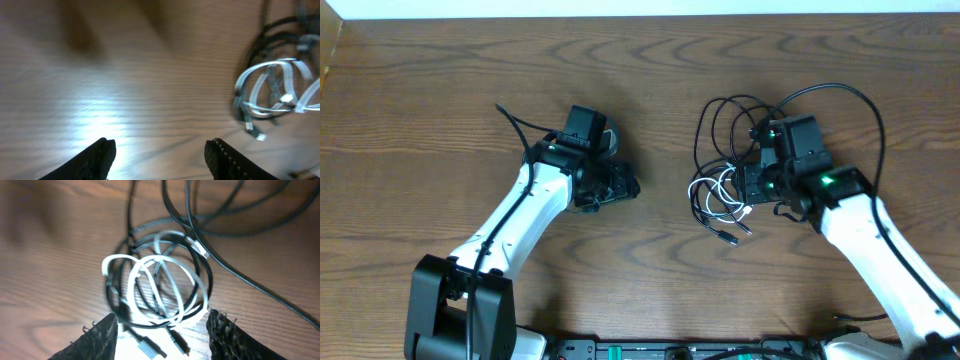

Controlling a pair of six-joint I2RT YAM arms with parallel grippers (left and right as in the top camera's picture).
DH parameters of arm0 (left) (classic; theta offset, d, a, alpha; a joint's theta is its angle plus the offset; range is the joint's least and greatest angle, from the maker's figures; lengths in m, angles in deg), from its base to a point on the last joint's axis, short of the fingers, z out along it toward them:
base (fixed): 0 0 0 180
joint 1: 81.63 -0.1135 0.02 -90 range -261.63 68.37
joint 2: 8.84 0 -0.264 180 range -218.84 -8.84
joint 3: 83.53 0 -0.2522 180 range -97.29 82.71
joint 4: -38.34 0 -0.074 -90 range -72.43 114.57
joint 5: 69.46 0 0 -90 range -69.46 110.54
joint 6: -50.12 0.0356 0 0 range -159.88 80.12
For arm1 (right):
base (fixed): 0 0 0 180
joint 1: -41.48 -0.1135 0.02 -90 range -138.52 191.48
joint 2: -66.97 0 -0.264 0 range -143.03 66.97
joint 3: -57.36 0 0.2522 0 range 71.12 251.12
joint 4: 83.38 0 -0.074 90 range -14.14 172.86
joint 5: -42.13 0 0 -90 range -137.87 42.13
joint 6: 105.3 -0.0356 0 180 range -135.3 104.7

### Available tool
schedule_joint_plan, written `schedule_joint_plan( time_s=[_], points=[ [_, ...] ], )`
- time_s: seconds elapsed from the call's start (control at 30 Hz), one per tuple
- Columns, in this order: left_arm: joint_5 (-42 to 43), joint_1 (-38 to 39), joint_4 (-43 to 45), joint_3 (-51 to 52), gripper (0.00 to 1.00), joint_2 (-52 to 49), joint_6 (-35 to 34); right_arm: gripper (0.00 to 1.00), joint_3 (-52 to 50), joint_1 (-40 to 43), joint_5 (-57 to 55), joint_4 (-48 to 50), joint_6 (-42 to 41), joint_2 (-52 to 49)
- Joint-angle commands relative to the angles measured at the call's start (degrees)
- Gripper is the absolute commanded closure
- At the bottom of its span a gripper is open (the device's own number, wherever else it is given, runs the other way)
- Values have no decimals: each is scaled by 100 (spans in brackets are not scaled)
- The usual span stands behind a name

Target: Untangle cables

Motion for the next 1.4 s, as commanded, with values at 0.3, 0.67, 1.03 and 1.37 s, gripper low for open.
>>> schedule_joint_plan(
  time_s=[0.3, 0.67, 1.03, 1.37],
  points=[
    [-658, 2, -271, 79, 38, 63, 98, 99, 9, 50, 1075, 778, 280, -1204],
    [-656, 2, -271, 79, 37, 63, 101, 99, 1674, 232, 1709, 1010, 846, 85],
    [-584, 2, -269, 79, 37, 63, 98, 99, 2013, 256, 2417, 1244, 595, 422],
    [-356, 2, -118, 79, 37, 63, 103, 55, 1838, 243, 1191, -949, 1001, 61]
  ],
)
